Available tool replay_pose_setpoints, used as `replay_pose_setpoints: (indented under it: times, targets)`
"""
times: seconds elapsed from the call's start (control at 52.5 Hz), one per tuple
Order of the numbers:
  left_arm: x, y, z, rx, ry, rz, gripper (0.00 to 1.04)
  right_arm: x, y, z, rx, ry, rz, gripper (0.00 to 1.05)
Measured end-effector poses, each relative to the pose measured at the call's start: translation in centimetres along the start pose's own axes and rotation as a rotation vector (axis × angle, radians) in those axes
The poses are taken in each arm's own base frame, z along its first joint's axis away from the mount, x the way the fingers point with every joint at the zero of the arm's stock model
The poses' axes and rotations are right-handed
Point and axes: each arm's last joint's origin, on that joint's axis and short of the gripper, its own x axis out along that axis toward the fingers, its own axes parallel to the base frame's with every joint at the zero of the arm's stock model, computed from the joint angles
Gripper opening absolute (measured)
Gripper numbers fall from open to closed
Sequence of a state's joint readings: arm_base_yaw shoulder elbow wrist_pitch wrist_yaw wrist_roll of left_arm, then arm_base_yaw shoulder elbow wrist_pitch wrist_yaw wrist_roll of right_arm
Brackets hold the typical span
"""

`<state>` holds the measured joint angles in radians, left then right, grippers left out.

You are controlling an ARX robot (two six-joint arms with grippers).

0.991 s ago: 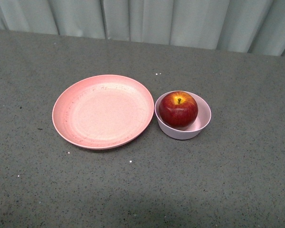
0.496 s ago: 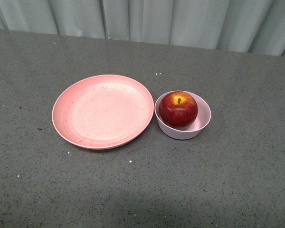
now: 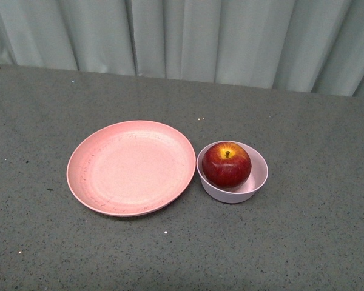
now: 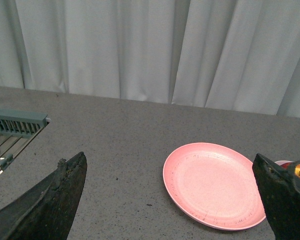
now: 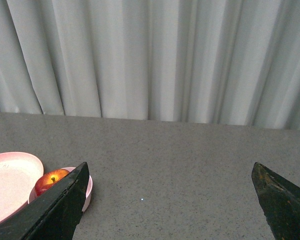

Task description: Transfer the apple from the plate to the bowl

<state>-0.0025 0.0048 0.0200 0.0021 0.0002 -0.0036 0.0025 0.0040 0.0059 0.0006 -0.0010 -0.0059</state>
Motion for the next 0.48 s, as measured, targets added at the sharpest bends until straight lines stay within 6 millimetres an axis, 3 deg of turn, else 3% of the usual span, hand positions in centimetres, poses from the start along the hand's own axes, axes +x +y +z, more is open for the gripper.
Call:
replay_pose_setpoints:
  times: [0.476]
  targets:
    - [0.0, 0.0, 0.0, 0.0, 0.0, 0.0, 0.98, 0.0, 0.0, 0.0, 0.0, 0.0, 0.0, 0.95]
